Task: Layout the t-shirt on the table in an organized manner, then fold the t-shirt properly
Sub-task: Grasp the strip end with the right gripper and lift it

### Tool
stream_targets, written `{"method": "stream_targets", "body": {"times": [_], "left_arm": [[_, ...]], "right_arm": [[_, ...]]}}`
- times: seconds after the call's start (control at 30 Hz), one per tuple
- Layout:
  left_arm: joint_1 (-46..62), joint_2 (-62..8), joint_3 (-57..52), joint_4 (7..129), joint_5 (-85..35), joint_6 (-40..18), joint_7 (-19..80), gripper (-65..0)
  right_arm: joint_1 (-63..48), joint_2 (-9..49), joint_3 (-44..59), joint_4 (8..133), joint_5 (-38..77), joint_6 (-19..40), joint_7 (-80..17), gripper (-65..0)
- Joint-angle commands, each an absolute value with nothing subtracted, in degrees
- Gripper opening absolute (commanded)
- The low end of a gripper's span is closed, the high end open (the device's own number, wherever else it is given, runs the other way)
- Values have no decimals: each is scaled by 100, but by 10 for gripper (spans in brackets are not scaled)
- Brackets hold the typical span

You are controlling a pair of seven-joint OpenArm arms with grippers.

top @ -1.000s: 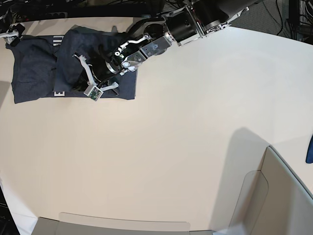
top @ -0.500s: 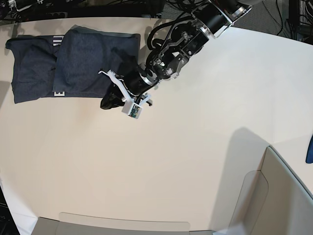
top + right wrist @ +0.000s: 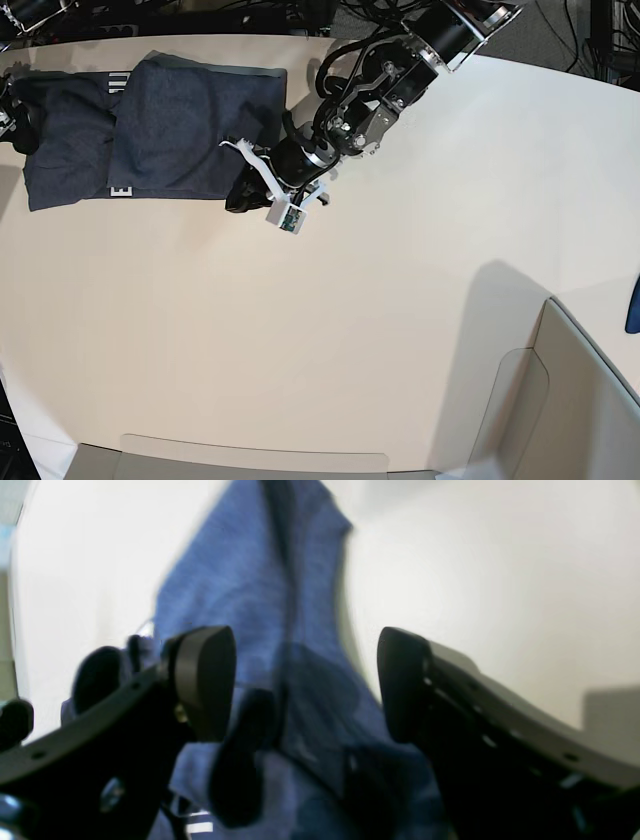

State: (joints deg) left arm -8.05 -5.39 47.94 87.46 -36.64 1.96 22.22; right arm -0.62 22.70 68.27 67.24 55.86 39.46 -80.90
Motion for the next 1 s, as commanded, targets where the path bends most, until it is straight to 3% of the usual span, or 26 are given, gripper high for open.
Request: {"method": "stream_targets", "body": {"times": [0.0,0.97], "left_arm": [[-866,-470,4778,8840,-3670,145,2105,-650],[-857,-470,4804,8884,-3670,145,2105,-650]], "right_arm": [[-31,2448,6853,6765,5754,4000,-8000,-212],[-48,2062,5596,6738,5077,4000,-8000,-216]]}}
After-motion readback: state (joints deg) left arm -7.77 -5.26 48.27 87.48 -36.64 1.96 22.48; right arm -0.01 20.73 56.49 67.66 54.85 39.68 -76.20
